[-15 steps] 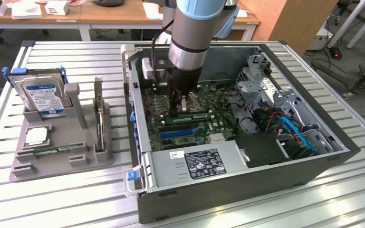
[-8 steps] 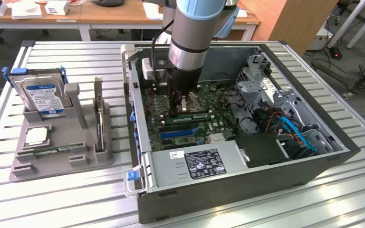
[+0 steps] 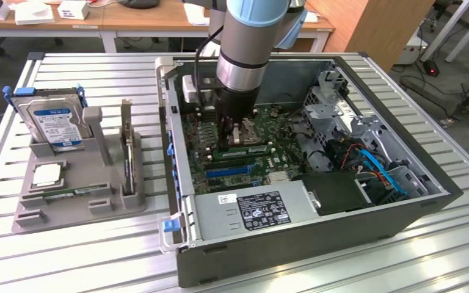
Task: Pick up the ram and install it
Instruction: 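Press down the ram until it locks into place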
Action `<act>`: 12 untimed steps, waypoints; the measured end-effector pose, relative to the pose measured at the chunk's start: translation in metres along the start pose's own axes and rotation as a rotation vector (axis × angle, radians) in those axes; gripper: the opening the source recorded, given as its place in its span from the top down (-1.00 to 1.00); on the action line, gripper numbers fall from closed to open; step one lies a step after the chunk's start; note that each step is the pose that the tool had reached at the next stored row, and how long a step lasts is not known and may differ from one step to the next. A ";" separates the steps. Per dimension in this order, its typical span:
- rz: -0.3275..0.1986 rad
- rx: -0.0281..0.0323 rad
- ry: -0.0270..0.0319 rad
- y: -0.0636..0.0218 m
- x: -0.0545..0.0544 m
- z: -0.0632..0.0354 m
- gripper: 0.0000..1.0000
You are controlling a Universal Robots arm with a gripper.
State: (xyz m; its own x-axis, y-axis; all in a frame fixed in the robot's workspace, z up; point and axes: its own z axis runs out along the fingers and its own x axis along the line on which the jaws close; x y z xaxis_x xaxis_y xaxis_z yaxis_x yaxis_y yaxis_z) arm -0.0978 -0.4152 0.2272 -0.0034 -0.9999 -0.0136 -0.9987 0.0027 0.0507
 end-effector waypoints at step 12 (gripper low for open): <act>0.000 0.0000 0.0000 -0.0001 0.000 0.0025 0.81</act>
State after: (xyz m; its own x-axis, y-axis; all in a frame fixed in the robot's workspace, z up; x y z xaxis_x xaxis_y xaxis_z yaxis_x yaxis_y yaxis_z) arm -0.0978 -0.4152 0.2247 -0.0034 -0.9999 -0.0136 -0.9987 0.0027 0.0507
